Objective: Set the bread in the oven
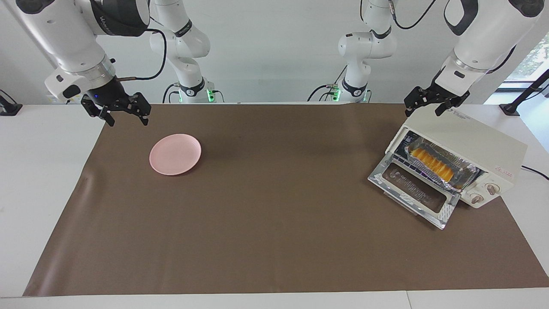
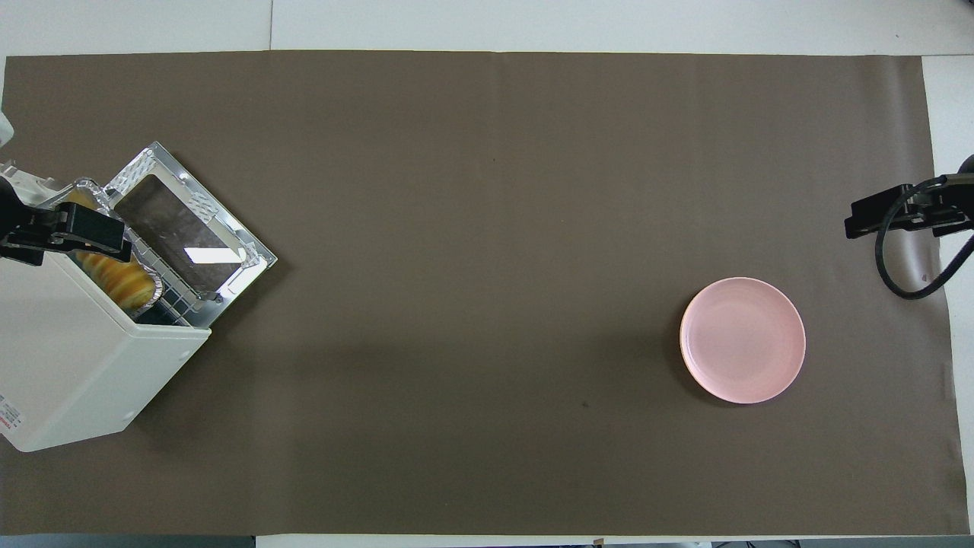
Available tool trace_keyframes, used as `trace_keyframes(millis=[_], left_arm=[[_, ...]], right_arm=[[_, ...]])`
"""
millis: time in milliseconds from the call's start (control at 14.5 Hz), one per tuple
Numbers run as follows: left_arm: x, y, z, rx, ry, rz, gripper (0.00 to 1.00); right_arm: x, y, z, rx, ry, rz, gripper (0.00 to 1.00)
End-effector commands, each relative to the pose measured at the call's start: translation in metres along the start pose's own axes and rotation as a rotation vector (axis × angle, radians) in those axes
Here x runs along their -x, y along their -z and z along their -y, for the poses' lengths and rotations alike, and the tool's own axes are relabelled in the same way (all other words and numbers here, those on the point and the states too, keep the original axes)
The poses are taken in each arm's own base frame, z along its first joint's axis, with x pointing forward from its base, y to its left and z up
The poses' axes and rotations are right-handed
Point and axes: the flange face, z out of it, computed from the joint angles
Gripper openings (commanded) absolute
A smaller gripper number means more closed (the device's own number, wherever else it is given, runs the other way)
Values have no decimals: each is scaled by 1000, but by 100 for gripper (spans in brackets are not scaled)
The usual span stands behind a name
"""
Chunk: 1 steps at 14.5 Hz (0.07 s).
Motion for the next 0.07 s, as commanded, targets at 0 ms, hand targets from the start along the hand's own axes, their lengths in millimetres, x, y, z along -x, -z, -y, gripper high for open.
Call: trace_keyframes(millis=[0], left_arm=[[0, 1, 0, 5, -15, -14, 100]], right_arm=[[9, 2, -2, 15, 19, 7, 100]])
